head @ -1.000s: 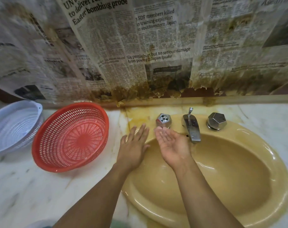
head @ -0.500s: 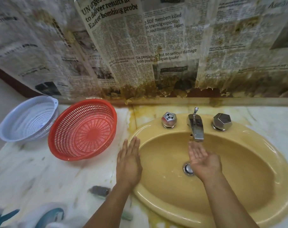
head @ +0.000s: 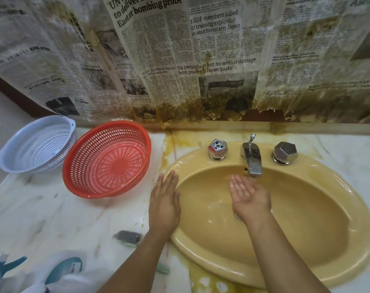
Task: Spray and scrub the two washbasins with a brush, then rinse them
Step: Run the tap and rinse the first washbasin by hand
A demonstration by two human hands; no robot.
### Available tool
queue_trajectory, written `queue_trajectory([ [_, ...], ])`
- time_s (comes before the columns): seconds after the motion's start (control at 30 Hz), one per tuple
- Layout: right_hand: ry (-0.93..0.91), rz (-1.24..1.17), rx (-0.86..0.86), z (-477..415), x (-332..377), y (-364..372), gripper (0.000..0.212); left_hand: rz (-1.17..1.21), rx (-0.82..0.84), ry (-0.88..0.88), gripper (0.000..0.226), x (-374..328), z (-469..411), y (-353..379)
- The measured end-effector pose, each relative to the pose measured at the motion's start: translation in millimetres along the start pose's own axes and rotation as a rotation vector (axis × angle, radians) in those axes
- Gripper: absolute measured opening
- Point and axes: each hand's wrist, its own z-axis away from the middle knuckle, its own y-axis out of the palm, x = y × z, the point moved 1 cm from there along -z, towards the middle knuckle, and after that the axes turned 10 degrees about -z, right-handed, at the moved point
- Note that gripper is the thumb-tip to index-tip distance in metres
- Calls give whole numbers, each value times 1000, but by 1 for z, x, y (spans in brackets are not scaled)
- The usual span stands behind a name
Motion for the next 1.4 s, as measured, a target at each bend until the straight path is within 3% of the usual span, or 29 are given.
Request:
queue_trajectory([
  [0.17,-4,-40,-53,-5,22,-17,42,51,-27,-31,46,-2,4,1],
  [0.33,89,146,111,2,-19,17,40,61,-13,-43,45,-2,6,0],
  [0.47,41,262,212,13,-60,56,37,53,-3,-46,45,-3,8,1],
  [0.67,-44,174,50,8,-32,26,41,81,-21,-78,44,-5,10,0],
  [0.83,-26,-92,-94,-5,16,-15,44,125,-43,-92,41,-5,11,-2],
  [1.0,73,-112,93,-1,16,10,34,158,-54,-101,40,-4,12,-1],
  [1.13,131,-272,195,1,12,26,42,167,-62,-97,40,-4,13,-1],
  [1.3,94,-51,30,-5,1,-11,42,82,-18,-153,54,-4,11,0],
  [1.4,97,100,36,1,-18,-16,38,5,59,-215,64,-7,10,-1],
])
